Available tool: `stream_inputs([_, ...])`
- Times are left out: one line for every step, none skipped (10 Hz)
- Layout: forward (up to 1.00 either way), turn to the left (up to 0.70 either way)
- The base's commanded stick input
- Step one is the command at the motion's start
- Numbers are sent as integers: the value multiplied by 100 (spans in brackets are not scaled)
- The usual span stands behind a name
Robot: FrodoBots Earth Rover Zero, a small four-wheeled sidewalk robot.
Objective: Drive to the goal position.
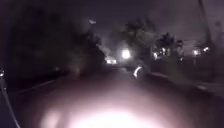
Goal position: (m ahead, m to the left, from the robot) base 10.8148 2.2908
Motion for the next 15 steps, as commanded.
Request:
stream_inputs([50,0])
stream_inputs([50,0])
stream_inputs([50,6])
stream_inputs([50,5])
stream_inputs([50,3])
stream_inputs([50,11])
stream_inputs([50,17])
stream_inputs([50,10])
stream_inputs([50,8])
stream_inputs([50,9])
stream_inputs([50,4])
stream_inputs([50,6])
stream_inputs([50,9])
stream_inputs([50,10])
stream_inputs([50,1])
